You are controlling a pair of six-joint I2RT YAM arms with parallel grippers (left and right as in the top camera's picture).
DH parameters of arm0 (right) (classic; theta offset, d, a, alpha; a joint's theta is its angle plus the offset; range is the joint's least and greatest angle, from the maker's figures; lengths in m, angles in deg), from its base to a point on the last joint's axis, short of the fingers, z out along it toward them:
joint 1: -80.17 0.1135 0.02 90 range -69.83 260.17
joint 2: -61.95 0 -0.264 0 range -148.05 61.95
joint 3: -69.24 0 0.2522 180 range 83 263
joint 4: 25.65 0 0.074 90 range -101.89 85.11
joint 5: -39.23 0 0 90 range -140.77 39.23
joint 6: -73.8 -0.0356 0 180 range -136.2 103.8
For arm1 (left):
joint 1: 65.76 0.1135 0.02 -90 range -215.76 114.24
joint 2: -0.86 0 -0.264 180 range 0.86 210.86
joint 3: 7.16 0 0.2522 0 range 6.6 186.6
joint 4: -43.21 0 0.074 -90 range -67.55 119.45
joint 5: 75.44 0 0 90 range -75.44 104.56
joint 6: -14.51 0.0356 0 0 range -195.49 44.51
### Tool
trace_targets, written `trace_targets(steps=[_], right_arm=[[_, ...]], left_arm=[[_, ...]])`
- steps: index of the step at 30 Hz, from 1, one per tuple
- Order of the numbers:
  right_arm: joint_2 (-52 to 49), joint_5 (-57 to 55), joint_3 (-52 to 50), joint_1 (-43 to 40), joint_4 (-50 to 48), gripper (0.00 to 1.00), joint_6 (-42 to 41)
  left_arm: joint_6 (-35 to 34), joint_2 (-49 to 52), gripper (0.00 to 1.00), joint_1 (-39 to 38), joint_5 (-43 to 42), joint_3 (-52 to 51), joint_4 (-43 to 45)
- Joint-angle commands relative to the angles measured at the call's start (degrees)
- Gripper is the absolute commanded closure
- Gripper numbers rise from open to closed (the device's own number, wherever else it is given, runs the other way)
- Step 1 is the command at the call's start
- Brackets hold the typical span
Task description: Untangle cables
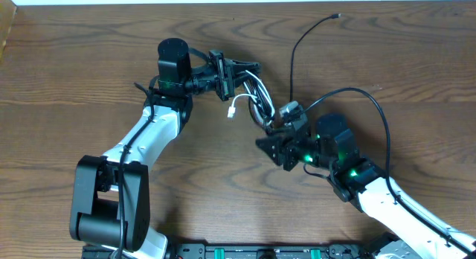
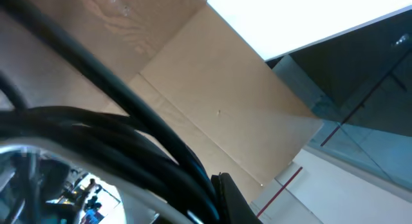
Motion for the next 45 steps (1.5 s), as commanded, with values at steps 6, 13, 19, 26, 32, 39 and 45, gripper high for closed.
trace_targets(steps=[6, 13, 19, 26, 32, 39, 45], right_arm=[[0.07, -5.49, 0.59, 0.28, 0.61, 0.43, 0.74], [-1.88, -7.54, 0.59, 0.35, -3.50, 0.45, 0.68], [-6.10, -6.40, 0.59, 0.35, -7.23, 0.60, -2.62], [-5.44, 1.86, 0.59, 0.33, -9.05, 0.99, -5.73], [2.40, 5.35, 0.59, 0.20, -2.86, 0.98, -6.58], [22.75, -3.85, 0.59, -5.64, 18.75, 0.99, -1.31], [42.01, -19.50, 0.59, -15.41, 32.70, 0.99, -0.11]], left_arm=[[-2.29, -1.11, 0.93, -0.15, 0.50, 1.25, 0.26], [-2.51, -1.11, 0.93, -0.74, 0.20, 1.25, 0.28], [-2.56, -1.11, 0.93, -0.79, 0.20, 1.25, 0.28], [-2.29, -1.11, 0.93, -0.61, 2.69, 1.25, 0.26], [3.34, -1.11, 0.93, -0.50, 14.82, 1.25, -2.73], [13.46, -1.11, 0.92, 3.41, 25.64, 1.25, -20.70], [25.05, -1.11, 0.93, 9.05, 25.94, 1.25, -27.10]])
